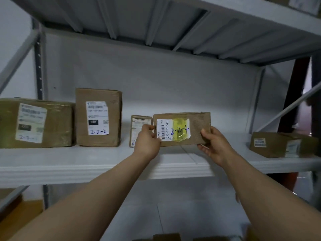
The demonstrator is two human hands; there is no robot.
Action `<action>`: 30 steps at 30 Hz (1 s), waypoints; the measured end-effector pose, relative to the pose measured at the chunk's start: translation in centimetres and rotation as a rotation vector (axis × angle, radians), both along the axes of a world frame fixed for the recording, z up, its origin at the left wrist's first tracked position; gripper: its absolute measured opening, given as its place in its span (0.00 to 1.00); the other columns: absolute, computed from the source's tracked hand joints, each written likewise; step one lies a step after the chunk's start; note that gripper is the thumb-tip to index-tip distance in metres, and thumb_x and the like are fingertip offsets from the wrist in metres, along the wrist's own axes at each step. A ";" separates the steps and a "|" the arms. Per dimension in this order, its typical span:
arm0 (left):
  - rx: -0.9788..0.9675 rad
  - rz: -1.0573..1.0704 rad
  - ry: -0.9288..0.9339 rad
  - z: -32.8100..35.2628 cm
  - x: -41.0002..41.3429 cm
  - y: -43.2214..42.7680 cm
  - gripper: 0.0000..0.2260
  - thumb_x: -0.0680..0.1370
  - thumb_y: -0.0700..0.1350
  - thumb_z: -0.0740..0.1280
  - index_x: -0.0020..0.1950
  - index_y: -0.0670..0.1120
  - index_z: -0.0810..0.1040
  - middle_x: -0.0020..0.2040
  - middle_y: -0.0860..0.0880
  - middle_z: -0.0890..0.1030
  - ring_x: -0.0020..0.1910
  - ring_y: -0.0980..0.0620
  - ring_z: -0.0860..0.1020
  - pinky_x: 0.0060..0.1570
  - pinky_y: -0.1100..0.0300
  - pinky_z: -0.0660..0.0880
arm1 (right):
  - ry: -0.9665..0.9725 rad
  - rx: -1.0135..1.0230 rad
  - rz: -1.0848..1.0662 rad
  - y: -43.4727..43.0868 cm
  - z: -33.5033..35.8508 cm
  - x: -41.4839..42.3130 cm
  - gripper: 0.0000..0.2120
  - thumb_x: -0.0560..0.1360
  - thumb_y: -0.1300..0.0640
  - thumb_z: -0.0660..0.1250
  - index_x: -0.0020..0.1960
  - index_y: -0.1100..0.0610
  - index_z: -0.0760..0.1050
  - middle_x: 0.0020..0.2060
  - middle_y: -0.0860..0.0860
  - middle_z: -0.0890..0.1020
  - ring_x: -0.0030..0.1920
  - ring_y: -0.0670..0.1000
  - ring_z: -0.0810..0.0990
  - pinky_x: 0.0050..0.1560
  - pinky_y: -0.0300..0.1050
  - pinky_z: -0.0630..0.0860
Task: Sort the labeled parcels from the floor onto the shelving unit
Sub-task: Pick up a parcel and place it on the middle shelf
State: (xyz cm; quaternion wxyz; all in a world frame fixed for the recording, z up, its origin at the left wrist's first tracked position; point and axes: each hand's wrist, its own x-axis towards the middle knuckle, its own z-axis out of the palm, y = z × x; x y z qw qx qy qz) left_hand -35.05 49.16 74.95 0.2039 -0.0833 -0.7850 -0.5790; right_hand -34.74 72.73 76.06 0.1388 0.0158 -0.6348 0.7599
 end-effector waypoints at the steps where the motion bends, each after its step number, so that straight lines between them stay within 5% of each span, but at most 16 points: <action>1: -0.019 0.016 0.000 0.0 -1.1 1.3 0.19 0.75 0.36 0.65 0.66 0.46 0.70 0.55 0.46 0.82 0.53 0.46 0.81 0.54 0.49 0.78 | -0.014 0.068 -0.032 1.3 0.1 -1.2 0.13 0.82 0.58 0.65 0.65 0.49 0.75 0.52 0.48 0.85 0.50 0.49 0.83 0.45 0.45 0.79; 5: -0.123 0.050 -0.024 -0.5 -4.9 6.0 0.19 0.74 0.34 0.61 0.64 0.43 0.74 0.60 0.42 0.80 0.58 0.42 0.78 0.58 0.51 0.76 | -0.077 0.302 -0.161 5.5 -0.7 -6.1 0.16 0.81 0.59 0.67 0.68 0.55 0.76 0.57 0.52 0.83 0.50 0.50 0.81 0.49 0.45 0.75; 11: -0.198 0.092 -0.176 -2.3 -7.6 9.0 0.17 0.75 0.36 0.62 0.64 0.42 0.69 0.63 0.41 0.72 0.51 0.44 0.77 0.58 0.55 0.75 | -0.096 0.513 -0.305 7.3 -3.6 -11.4 0.13 0.77 0.59 0.70 0.61 0.54 0.77 0.56 0.54 0.82 0.53 0.55 0.82 0.59 0.51 0.78; 15: -0.122 0.097 -0.179 -2.6 -8.0 8.8 0.16 0.75 0.37 0.64 0.62 0.41 0.67 0.61 0.43 0.76 0.58 0.43 0.77 0.59 0.49 0.76 | -0.069 0.652 -0.379 6.9 -4.4 -12.8 0.15 0.75 0.55 0.72 0.61 0.54 0.77 0.50 0.49 0.82 0.50 0.52 0.80 0.50 0.44 0.74; 20: -0.102 0.155 -0.161 -2.8 -7.9 8.8 0.13 0.77 0.39 0.63 0.61 0.40 0.69 0.59 0.43 0.78 0.57 0.43 0.78 0.49 0.57 0.73 | -0.046 0.680 -0.322 7.3 -4.9 -13.5 0.15 0.75 0.57 0.73 0.61 0.53 0.76 0.50 0.53 0.85 0.51 0.54 0.83 0.54 0.47 0.77; 26: -0.116 0.227 -0.204 -2.6 -7.8 8.7 0.16 0.76 0.37 0.63 0.63 0.38 0.69 0.64 0.39 0.75 0.61 0.40 0.76 0.60 0.50 0.75 | -0.049 0.708 -0.315 7.3 -4.9 -13.4 0.16 0.74 0.59 0.74 0.58 0.52 0.72 0.46 0.49 0.83 0.50 0.54 0.82 0.55 0.51 0.79; 30: -0.124 0.232 -0.215 -2.5 -7.8 8.7 0.16 0.76 0.37 0.63 0.64 0.37 0.69 0.64 0.39 0.76 0.62 0.39 0.76 0.57 0.53 0.75 | -0.087 0.752 -0.301 7.1 -4.8 -13.1 0.21 0.73 0.56 0.75 0.62 0.53 0.70 0.53 0.53 0.83 0.53 0.56 0.81 0.57 0.52 0.78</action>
